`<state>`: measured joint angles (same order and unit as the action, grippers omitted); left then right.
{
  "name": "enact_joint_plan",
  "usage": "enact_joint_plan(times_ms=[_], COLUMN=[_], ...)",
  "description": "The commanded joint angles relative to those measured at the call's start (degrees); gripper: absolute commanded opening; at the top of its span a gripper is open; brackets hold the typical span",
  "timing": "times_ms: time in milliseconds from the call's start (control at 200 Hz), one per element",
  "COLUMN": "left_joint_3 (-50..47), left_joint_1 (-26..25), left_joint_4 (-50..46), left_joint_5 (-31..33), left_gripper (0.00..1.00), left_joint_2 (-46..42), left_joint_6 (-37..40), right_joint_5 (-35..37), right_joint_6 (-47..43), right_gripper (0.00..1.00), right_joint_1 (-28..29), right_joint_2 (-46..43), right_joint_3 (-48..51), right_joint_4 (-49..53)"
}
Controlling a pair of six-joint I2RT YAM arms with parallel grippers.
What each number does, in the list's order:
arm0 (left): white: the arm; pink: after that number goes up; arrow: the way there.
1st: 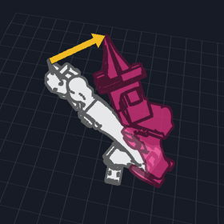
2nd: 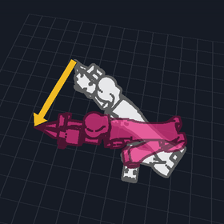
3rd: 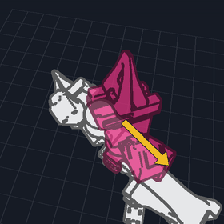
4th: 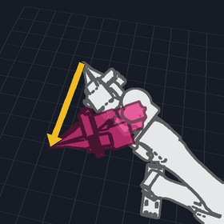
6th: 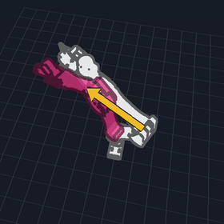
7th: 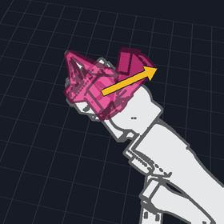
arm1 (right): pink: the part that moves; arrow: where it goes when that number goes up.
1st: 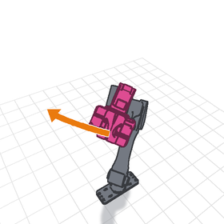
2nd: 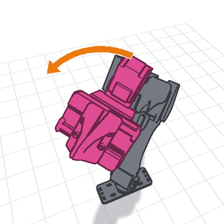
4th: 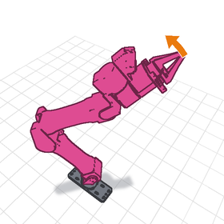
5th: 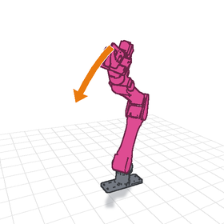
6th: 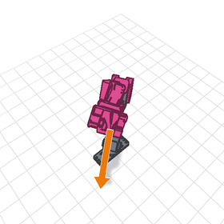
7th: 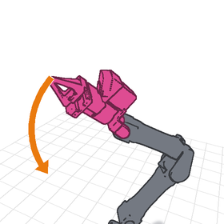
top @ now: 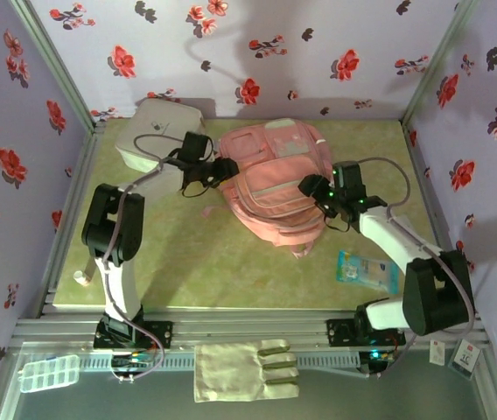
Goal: Pack the student bag
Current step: Zip the student bag at the center of the table.
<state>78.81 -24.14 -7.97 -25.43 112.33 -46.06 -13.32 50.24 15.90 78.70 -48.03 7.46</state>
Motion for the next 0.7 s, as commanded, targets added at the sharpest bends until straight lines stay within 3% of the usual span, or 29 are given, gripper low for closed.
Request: enact_joint_plan(times_ms=[0, 160, 410, 540, 695], left_joint_3=[-1.46, -1.84, -4.48, -8.55, -9.76], left_joint_1=[-0.38, -0.54, -1.93, -3.74, -6.40], left_joint_4=[4.80, 5.21, 17.19, 25.27, 27.53], left_joint_5=[-3.22, -3.40, -6.11, -4.20, -0.34], left_gripper=[0.40, 0.39, 0.14, 0.04, 0.01], left_joint_2=[1.50, 2.14, 1.22, -2.52, -5.18], left_joint_6=[-4.69, -5.58, -14.15, -22.40, -27.38], right_joint_5=[-3.27, -4.10, -0.47, 3.78, 13.92], right_joint_6=[-1.97, -3.49, -8.80, -10.94, -12.47], right_gripper=[0.70, 0.68, 0.65, 0.64, 0.65], right_joint_1=[0.28, 0.29, -0.02, 0.17, 2.45], right_joint_2=[2.82, 6.63, 10.73, 9.49, 4.71], right_joint_3=[-2.60, -5.17, -9.60, -13.58, -16.09], right_joint_4=[-3.87, -5.10, -3.80, 4.41, 17.17])
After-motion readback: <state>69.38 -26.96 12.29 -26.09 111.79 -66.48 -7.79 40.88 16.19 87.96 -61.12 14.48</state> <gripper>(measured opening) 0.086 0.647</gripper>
